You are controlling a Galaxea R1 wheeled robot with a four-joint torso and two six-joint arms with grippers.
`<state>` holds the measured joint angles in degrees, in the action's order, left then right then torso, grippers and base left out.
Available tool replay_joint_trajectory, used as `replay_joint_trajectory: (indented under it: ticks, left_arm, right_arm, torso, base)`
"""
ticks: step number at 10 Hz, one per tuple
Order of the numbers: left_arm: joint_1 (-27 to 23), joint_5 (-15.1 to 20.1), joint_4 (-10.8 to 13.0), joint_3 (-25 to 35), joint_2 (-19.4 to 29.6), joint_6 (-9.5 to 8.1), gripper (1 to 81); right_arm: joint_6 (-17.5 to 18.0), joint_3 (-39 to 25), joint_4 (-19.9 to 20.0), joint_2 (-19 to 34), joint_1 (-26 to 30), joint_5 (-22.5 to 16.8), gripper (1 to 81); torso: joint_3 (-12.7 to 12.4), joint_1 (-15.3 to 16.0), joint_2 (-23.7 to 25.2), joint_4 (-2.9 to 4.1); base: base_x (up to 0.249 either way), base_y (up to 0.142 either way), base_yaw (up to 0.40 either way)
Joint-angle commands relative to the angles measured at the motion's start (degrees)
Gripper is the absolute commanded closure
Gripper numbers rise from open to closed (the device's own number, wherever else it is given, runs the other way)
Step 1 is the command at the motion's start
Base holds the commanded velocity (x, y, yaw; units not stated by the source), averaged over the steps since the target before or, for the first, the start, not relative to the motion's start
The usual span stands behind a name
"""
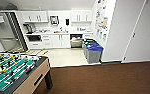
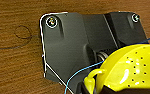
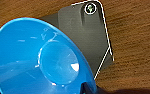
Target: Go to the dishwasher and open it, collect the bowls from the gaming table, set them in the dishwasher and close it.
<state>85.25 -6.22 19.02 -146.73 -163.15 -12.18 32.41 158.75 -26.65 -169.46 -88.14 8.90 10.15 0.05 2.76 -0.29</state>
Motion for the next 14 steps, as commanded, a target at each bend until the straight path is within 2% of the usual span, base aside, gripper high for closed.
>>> replay_joint_trajectory:
  ticks: [1, 14]
  left_arm:
    - [-2.1, 2.6, 0.0, 0.1, 1.0, -0.04, 81.1]
    - [-2.1, 2.6, 0.0, 0.1, 1.0, -0.04, 81.1]
  right_arm:
    - [-0.1, 0.2, -0.4, 0.8, 2.0, -2.7, 81.1]
    - [-0.1, 0.2, -0.4, 0.8, 1.6, -2.7, 81.1]
  torso:
    - [0.0, 0.0, 0.0, 0.0]
    - [0.0, -0.1, 0.0, 0.0]
  base:
    - [0.14, 0.0, 0.0]
    - [0.151, 0.0, 0.0]
